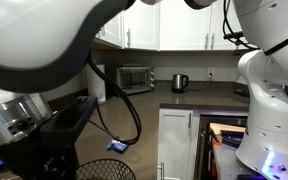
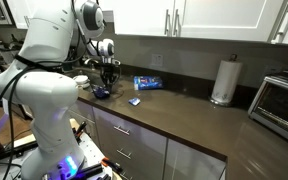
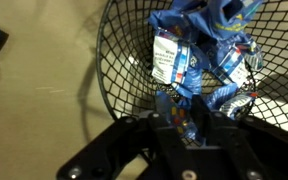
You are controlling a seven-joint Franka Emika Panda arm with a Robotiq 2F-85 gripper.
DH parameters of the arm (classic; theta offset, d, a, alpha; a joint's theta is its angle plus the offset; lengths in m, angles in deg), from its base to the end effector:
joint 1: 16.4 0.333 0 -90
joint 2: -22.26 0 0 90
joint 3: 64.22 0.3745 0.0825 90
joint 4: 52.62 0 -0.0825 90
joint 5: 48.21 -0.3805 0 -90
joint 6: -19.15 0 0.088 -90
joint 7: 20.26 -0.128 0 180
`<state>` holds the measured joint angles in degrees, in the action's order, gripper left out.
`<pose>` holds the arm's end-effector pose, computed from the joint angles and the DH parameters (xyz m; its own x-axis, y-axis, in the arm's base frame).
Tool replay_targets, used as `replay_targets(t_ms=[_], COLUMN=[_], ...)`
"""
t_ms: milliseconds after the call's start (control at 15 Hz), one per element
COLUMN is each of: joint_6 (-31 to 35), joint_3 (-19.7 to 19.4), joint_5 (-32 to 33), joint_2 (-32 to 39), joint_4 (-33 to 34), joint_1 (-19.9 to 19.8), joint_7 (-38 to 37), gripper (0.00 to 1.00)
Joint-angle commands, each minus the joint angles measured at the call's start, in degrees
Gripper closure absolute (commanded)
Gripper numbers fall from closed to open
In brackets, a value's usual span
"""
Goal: Remove one blue sachet from the basket and place it on the countertop
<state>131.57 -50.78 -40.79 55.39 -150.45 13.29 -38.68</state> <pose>0.4996 0.4300 0.2730 0.8518 0.4342 -0.2932 0.4716 -0.8792 0.0679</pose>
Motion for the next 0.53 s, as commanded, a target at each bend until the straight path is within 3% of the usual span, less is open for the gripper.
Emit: replay_targets(t_ms=[0,333,467], joint_6=[-1.03,-2.37,-3.23], joint_3=[0.34,-0.07,-0.35], joint_5=[0.59,2.13,3.25], joint_2=[0.66,0.56,0.2], joint_4=[0.27,0.04,-0.05], joint_1=[0.68,3.01,4.21], joint_7=[1.44,0.29,-0.15], gripper=[0.33,0.02,0.0])
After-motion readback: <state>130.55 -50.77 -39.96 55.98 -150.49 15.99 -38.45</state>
